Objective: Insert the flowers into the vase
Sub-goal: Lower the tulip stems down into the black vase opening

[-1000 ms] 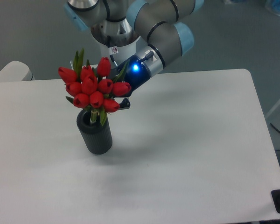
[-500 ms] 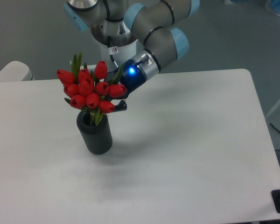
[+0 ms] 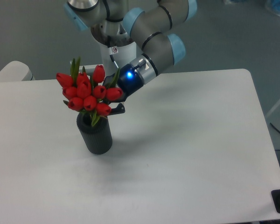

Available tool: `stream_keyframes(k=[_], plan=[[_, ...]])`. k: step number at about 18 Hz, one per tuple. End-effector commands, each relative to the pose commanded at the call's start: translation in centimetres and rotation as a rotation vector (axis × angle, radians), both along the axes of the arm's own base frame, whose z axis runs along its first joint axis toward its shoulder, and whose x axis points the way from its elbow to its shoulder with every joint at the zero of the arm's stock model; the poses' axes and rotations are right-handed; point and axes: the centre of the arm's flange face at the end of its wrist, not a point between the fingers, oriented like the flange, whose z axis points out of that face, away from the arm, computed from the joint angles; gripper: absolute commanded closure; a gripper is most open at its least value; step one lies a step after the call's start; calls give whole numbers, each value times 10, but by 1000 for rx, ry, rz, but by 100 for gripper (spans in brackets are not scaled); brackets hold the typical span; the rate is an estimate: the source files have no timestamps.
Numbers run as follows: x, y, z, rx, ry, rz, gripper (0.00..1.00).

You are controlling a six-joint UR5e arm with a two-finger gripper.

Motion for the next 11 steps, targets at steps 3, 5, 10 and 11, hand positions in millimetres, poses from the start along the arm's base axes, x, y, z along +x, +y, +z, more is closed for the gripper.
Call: stream_keyframes(k=[3, 5, 10, 11], plan=[[-2, 2, -9, -17, 8, -9, 67], [2, 3, -13, -16, 16, -19, 66], [5, 1, -21, -34, 19, -24, 61], [5, 1, -23, -37, 29, -28, 61]])
